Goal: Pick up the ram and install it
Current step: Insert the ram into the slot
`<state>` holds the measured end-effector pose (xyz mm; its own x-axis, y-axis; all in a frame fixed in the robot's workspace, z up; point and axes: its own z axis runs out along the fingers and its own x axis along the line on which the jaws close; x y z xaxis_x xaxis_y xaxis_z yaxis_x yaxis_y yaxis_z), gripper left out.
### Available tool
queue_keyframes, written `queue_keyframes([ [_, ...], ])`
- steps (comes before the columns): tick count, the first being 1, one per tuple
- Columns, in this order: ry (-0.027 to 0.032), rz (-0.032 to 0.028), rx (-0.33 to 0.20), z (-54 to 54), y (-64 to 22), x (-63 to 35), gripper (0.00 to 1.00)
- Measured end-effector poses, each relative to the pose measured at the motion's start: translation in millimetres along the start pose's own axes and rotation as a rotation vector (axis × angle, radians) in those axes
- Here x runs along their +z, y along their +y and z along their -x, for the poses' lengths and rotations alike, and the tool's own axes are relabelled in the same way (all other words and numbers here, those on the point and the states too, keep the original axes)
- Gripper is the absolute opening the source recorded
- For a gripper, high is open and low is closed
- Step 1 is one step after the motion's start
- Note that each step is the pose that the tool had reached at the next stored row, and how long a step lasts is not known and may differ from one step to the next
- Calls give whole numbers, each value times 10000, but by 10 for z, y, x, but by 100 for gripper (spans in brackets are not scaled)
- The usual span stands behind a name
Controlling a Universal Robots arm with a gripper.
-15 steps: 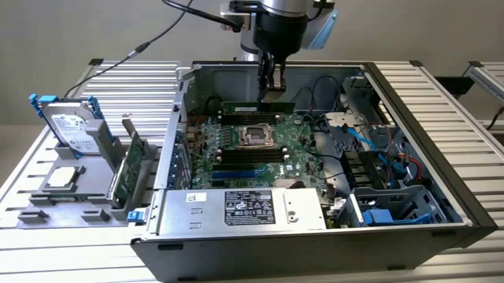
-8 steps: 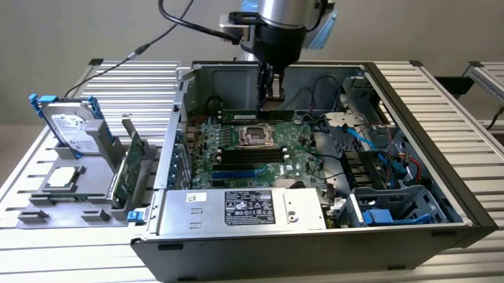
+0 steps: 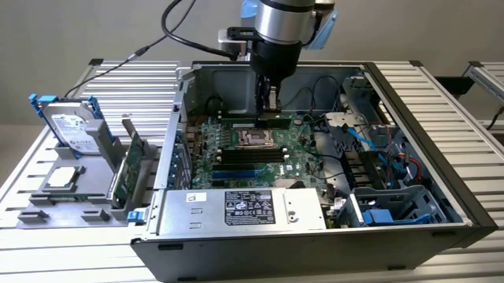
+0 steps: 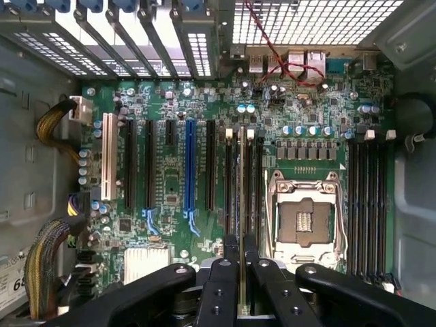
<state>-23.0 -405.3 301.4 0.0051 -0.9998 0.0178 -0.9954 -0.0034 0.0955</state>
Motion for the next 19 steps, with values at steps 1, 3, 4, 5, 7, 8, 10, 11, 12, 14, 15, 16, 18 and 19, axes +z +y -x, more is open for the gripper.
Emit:
queue_keyframes([
  [1, 0, 0, 0, 0, -1, 18, 14],
  [3, 0, 0, 0, 3, -14, 155, 14],
  [4, 0, 0, 0, 4, -19, 206, 14],
  [5, 0, 0, 0, 4, -21, 224, 14],
  [7, 0, 0, -1, 5, -24, 260, 14],
  [8, 0, 0, 0, 5, -26, 278, 14],
  [10, -1, -1, 0, 6, -29, 316, 14],
  [11, 0, 0, 0, 6, -31, 333, 14],
  [12, 0, 0, 0, 6, -33, 351, 14],
  [14, 1, 0, 0, 7, -36, 387, 14],
  [15, -1, -1, -1, 7, -38, 405, 14],
  [16, -1, 0, -1, 8, -40, 423, 14],
  [18, 1, 0, 0, 8, -43, 460, 14],
  [19, 0, 0, 0, 8, -45, 478, 14],
])
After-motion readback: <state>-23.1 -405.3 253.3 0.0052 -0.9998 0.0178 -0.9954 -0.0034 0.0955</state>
